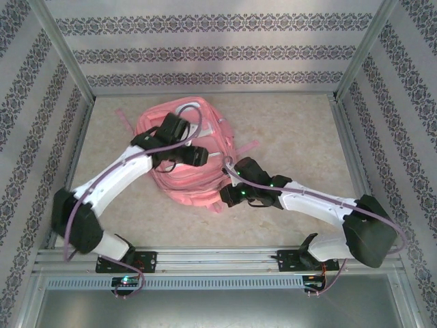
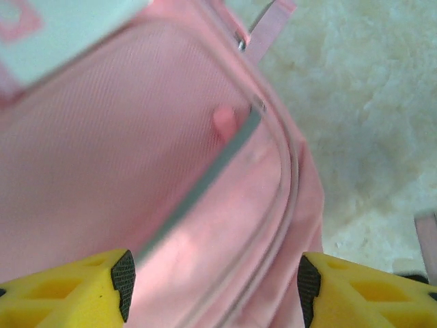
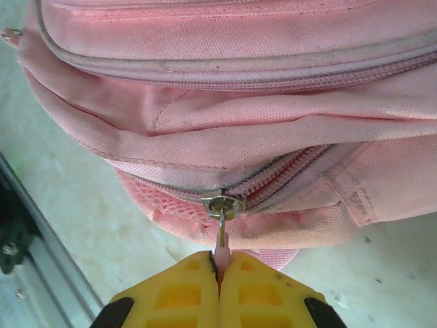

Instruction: Pack the student bag

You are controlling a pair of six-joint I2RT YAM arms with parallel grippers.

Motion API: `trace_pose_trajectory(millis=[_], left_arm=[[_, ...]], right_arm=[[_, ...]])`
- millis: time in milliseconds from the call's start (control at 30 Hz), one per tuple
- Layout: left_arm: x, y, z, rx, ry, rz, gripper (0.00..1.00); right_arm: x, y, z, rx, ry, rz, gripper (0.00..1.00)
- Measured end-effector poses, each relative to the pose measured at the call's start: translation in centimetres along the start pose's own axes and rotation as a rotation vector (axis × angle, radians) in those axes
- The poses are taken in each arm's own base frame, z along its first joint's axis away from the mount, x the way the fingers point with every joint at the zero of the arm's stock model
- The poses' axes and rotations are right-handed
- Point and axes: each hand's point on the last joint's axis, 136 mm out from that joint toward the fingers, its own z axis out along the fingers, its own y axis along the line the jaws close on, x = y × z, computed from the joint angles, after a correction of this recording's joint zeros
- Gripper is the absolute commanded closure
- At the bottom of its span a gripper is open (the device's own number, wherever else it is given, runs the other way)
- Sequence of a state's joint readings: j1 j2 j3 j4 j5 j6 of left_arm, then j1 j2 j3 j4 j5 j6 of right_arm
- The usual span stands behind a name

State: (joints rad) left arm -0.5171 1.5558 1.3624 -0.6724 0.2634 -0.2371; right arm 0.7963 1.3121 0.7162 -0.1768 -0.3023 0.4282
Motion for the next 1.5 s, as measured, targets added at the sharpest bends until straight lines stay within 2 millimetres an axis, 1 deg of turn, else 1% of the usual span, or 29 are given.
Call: trace_pose_trajectory(millis=[33,100,167,200,267,333,367,433,500,533,567,633,700,833,933,1067,1200,1300,1500], left_arm=[[-1.1,-0.4,1.0,0.016,0.018,0.027,0.38],[-2.5,-1.3,3.1,0.063,0.066,0.066,0.41],[-3.1,-1.9,5.5,0.110,0.121,0.089,0.42],[-3.0,-2.1,6.7,0.131,0.156,0.097,0.42],[-2.0,-2.1,8.7,0.160,0.230,0.102,0.43],[-0.5,-2.0,10.0,0.181,0.308,0.098,0.44],[0.1,-2.0,10.3,0.190,0.333,0.096,0.46],[0.6,-2.3,10.4,0.218,0.363,0.094,0.52],[0.5,-2.9,10.1,0.247,0.368,0.092,0.58],[0.4,-3.1,10.0,0.258,0.366,0.092,0.63],[0.3,-3.2,9.9,0.265,0.364,0.092,0.70],[0.3,-3.2,10.0,0.264,0.365,0.089,0.87],[0.4,-3.1,10.3,0.258,0.370,0.086,1.00],[0.8,-2.8,11.2,0.254,0.387,0.063,1.00],[0.5,-2.8,11.5,0.261,0.371,0.025,1.00],[0.2,-2.5,11.6,0.282,0.347,-0.048,1.00],[-0.1,-2.4,11.5,0.286,0.342,-0.078,1.00],[0.0,-2.4,11.5,0.282,0.347,-0.093,1.00],[0.9,-2.0,11.9,0.276,0.368,-0.136,1.00]], right_arm=[[0.2,-0.4,-0.1,0.005,-0.002,-0.008,1.00],[0.2,-1.1,-0.2,0.011,-0.007,-0.009,1.00],[0.1,-1.6,-0.3,0.006,-0.012,-0.001,1.00],[0.0,-1.9,-0.4,0.001,-0.015,0.008,1.00],[-0.2,-2.3,-0.5,-0.010,-0.020,0.020,1.00],[-0.4,-2.5,-0.6,-0.021,-0.026,0.029,1.00],[-0.5,-2.7,-0.7,-0.024,-0.028,0.033,1.00],[-0.6,-3.0,-0.9,-0.030,-0.029,0.044,1.00],[-0.7,-3.3,-1.0,-0.036,-0.034,0.054,1.00],[-0.8,-3.4,-1.1,-0.038,-0.037,0.059,1.00],[-0.9,-3.6,-1.1,-0.039,-0.039,0.063,1.00],[-0.9,-3.6,-1.1,-0.044,-0.039,0.067,1.00],[-0.9,-3.6,-1.1,-0.049,-0.037,0.067,1.00],[-0.5,-3.7,-0.9,-0.034,-0.024,0.057,1.00],[-0.1,-3.8,-0.6,-0.002,-0.014,0.025,1.00],[0.4,-3.5,-0.4,0.054,-0.013,-0.055,1.00],[1.1,-3.2,0.0,0.104,0.003,-0.131,1.00],[1.4,-2.8,-0.1,0.129,0.019,-0.179,1.00],[1.7,-1.4,-0.2,0.136,0.061,-0.272,1.00]])
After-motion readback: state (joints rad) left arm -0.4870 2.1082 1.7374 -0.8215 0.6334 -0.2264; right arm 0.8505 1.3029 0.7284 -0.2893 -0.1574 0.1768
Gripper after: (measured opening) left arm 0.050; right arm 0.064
